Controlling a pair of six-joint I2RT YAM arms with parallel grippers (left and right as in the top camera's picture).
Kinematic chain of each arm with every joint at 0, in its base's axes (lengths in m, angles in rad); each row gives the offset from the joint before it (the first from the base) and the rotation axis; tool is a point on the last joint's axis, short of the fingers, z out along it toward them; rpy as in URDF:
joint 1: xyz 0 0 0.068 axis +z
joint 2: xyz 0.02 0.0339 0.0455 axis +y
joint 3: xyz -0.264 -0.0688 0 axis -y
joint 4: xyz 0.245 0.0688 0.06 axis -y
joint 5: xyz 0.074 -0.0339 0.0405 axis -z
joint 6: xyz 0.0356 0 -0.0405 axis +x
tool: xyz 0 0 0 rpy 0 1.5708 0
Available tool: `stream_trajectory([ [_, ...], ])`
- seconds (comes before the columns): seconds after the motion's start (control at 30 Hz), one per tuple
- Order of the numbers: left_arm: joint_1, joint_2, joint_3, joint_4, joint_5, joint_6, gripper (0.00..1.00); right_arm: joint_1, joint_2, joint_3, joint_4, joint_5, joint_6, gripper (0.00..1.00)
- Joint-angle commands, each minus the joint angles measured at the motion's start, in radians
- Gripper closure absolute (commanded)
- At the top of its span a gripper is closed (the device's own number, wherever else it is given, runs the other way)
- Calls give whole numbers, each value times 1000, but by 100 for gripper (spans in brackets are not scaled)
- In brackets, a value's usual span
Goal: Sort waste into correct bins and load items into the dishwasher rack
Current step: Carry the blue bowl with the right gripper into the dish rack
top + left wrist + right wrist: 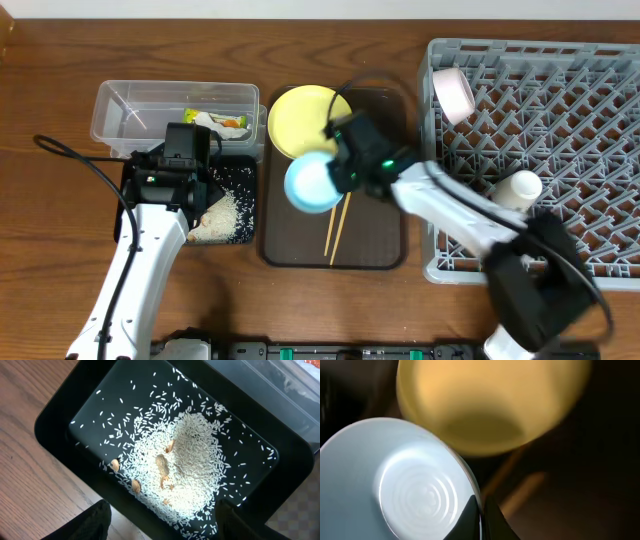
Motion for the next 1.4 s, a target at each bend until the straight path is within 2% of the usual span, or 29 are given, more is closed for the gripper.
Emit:
stream_trajectory([
  [0.0,4,1,-7,-3,-9,-13,31,-87,-167,43,26,179,-108,99],
  [0.13,4,1,-7,5,-9,-13,31,-195,-260,43,52,350,-214,99],
  [0.3,4,1,-7,6,-9,-13,31,-344,-282,43,95,535,-378,99],
  [0.4,4,1,-7,9,-9,-13,31,-431,-264,43,157,628,-549,100],
  [0.57,4,1,-7,12,-9,-13,31,-536,-199,43,357,743,-904,99],
  [0.67,4,1,-7,12,-9,-13,31,-582,-142,43,468,753,-1121,99],
  [0.73,4,1,-7,12,-9,-13,31,-600,-108,43,512,753,-1202,99],
  [0.8,4,1,-7,11,-8,-13,31,-614,-69,43,554,752,-1233,99],
  [1.03,4,1,-7,11,0,-13,31,-619,45,43,643,752,-1213,99],
  [1.37,4,1,-7,12,21,-13,31,-610,118,43,668,752,-1155,99],
])
